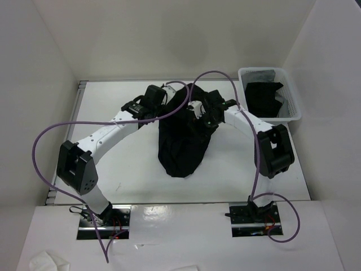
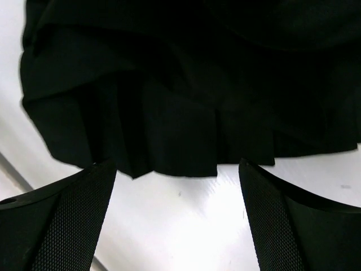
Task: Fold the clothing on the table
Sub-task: Flatten the skirt out
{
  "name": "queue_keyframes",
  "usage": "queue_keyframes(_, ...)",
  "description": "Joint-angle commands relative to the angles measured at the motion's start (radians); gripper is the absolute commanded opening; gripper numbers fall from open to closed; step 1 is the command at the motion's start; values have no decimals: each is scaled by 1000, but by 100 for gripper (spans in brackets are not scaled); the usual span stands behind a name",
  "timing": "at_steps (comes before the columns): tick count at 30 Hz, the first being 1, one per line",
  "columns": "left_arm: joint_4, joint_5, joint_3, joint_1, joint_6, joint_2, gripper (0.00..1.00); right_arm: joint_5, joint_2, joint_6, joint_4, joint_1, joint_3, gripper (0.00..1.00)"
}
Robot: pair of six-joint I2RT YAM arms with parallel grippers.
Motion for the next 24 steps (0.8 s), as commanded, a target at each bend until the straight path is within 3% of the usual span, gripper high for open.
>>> queue_keyframes(1,-4,27,-34,19,-41,-35,7,22,50,13,89,5,54,92)
queue_keyframes(8,8,55,-97,82,-41,-92,11,62,84,4,146,-25,54,92)
queue_keyframes(12,30,98,-108,104,-21,-161,48,53,48,-5,146,-93,74,92)
queue_keyframes(13,30,143,-117,118,-12,-161,57,53,37,-5,146,-105,74,92)
queue_keyframes(18,64,361,-170,186,-22,-135,73,27,61,-14,92,-114,86,92)
queue_keyframes(24,-62,804,23,335,-139,38,82,36,51,-24,71,-114,86,92)
